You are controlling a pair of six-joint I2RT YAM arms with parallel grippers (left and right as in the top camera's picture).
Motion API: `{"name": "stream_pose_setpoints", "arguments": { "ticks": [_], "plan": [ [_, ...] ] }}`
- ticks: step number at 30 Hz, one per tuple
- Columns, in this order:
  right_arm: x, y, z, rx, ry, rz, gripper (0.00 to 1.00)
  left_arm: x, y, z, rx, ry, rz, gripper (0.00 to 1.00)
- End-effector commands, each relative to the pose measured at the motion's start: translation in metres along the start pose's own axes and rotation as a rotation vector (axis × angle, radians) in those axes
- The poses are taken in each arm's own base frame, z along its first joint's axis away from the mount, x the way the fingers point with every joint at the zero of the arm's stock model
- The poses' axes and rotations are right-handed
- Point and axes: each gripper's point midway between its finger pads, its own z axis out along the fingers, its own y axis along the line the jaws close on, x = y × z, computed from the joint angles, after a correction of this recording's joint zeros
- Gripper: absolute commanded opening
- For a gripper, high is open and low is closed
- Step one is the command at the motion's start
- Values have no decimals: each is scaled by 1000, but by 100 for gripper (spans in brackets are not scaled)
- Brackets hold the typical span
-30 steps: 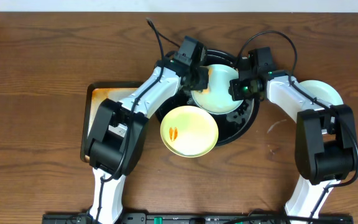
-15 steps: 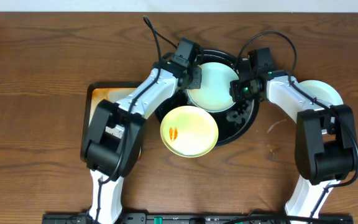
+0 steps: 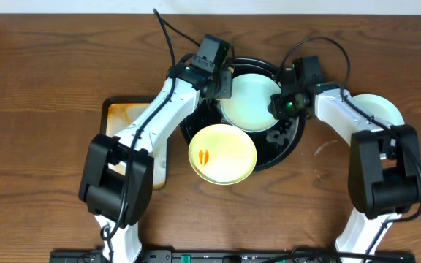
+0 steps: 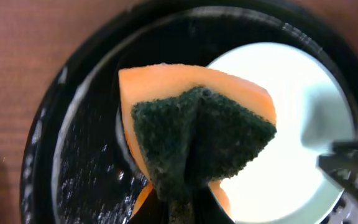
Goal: Clean dirty plates on tray and stack at the side
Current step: 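Scrub the pale green plate with the sponge while right gripper holds rim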
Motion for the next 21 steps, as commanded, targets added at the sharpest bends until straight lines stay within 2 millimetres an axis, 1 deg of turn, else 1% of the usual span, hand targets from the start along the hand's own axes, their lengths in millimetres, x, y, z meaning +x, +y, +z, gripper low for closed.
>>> {"name": "stream_pose_setpoints", "arguments": {
  "ticks": [1, 2, 3, 6, 9, 12, 16, 17, 19, 21],
  "plan": [
    [-30, 8, -51, -35, -132, -10, 33, 0, 5, -7, -21, 13, 12, 9],
    [-34, 6, -60, -31, -152, -7, 34, 2, 6, -7, -25, 22, 11, 9],
    [-37, 0, -71, -22, -173, 5, 35, 6, 10, -7, -34, 41, 7, 9],
    [-33, -9, -72, -12, -158, 30, 36, 8, 15, -7, -42, 51, -2, 9],
    [-21, -18, -59, 9, -108, 45, 36, 7, 20, -7, -48, 53, -14, 9],
    [-10, -22, -39, 8, -51, 57, 35, 7, 27, -8, -55, 60, -58, 9],
    [4, -24, -18, 5, 8, 69, 34, 8, 23, -8, 3, 81, -80, 9],
    [10, -27, -9, 14, 34, 74, 33, 9, 23, -9, 24, 90, -89, 9],
    [16, -30, -1, 15, 56, 82, 29, 9, 25, -9, 29, 96, -105, 9],
    [20, -31, 4, 14, 71, 86, 18, 10, 28, -9, 22, 104, -112, 9]
  ]
}}
